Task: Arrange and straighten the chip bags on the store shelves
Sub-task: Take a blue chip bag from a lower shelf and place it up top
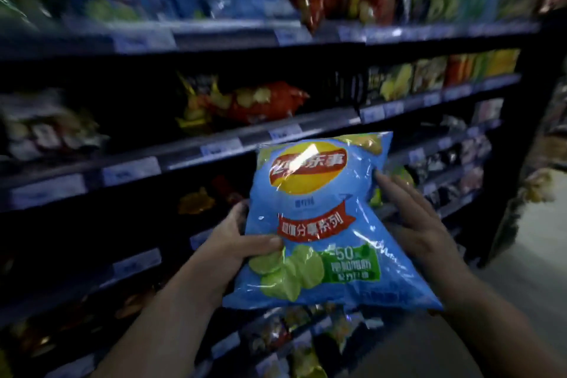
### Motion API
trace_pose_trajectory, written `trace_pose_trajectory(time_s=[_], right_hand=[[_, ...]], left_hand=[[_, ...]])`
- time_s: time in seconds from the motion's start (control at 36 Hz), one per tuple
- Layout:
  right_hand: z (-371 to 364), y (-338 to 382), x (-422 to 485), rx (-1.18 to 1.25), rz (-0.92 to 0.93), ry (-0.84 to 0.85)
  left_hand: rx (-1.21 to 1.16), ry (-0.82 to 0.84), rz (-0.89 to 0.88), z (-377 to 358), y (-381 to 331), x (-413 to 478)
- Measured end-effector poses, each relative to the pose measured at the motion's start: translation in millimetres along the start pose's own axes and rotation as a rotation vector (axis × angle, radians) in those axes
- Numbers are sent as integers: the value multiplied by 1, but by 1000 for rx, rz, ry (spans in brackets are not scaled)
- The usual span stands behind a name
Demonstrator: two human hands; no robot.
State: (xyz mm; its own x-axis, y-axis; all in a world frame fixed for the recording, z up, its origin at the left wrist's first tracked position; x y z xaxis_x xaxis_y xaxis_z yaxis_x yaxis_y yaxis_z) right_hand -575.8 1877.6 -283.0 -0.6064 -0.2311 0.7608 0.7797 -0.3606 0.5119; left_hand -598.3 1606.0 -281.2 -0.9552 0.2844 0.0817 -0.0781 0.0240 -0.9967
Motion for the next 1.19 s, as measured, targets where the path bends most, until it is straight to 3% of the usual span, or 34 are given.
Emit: trace_pose_trajectory(time_s=[0.08, 0.17, 0.22, 0.33, 0.39, 0.58, 0.75, 1.0, 1.19], right_hand=[[13, 35, 31, 280, -246, -25], [13, 46, 60, 437, -306, -33], [3, 52, 78, 671, -397, 97], [-39, 78, 113, 865, -488, 347], [-58, 87, 127, 861, -450, 424], [-97, 89, 165, 839, -354, 89], [-88, 91, 220, 783, -242, 40], [-64, 76, 339, 659, -14, 51], [-80, 56, 430, 605, 111, 135]], left_hand=[[21, -107, -171, 18, -38, -13], [47, -158, -245, 36, -68, -28], [63, -177, -292, 46, -82, -34], [92, -228, -378, 68, -105, -43], [151, -224, -393, 77, -116, -47], [270, -269, -356, 102, -134, -46], [378, -295, -418, 104, -179, -24], [716, -681, -634, 109, -267, 51], [949, -888, -678, 141, -315, 91]])
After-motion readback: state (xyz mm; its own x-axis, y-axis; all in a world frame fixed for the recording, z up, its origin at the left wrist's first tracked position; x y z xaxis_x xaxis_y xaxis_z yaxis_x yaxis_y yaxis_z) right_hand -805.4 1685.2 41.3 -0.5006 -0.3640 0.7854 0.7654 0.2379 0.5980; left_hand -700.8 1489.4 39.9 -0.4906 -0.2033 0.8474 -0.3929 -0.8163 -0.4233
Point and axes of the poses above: each hand's wrist, its own x-axis towards the middle knuckle, its own z-axis out of the back of the hand, y = z × x, the point moved 2 cm from there along x, towards the middle knuckle, and after that the axes turned 11 degrees about x, right-handed, at the moved point
